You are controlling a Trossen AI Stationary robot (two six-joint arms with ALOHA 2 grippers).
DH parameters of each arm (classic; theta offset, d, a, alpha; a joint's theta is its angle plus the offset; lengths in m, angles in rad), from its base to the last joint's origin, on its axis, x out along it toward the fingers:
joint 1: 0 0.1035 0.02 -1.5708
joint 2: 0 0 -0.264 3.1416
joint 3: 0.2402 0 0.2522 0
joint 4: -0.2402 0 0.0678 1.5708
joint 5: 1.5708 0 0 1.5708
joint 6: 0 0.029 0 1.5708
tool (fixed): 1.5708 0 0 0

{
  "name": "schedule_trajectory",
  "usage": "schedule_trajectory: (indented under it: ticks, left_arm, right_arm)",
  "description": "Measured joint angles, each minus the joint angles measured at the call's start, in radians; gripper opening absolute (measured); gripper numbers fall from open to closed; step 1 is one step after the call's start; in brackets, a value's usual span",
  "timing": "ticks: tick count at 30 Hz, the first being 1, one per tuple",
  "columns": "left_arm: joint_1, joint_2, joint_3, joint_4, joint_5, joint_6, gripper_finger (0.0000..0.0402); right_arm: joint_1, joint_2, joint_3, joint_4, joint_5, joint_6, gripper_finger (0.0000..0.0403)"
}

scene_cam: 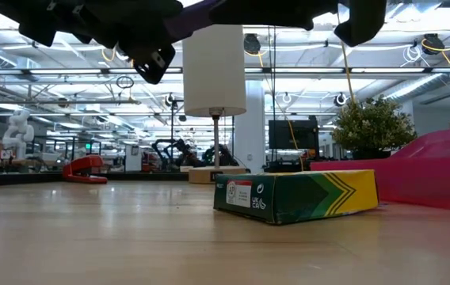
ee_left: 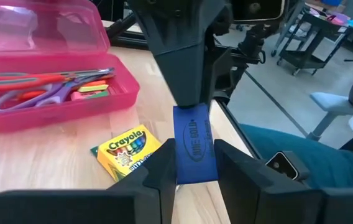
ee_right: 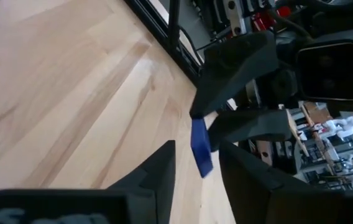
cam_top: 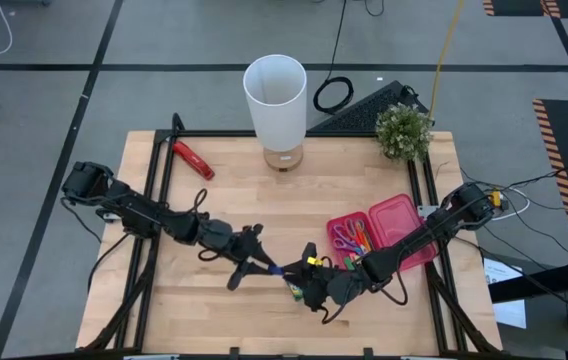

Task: Pack school essentials
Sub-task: Put the blue eraser into the pink supply box

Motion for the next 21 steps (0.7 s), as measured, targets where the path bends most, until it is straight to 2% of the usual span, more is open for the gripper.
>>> schedule_trajectory:
  ticks: [7, 13, 21]
  left_arm:
    - [-0.007, 0.0, 0.0, 0.0, -0.001, -0.019, 0.0106]
    - [-0.007, 0.0, 0.0, 0.0, -0.002, -0.044, 0.0106]
    - [-0.019, 0.0, 0.0, 0.005, -0.012, -0.055, 0.0107]
  right_arm:
    - [-0.012, 0.004, 0.0, 0.035, -0.01, -0.035, 0.0087]
    - [-0.033, 0.004, 0.0, 0.028, -0.085, -0.015, 0.0056]
    - [-0.03, 0.005, 0.0, 0.028, -0.086, -0.002, 0.0016]
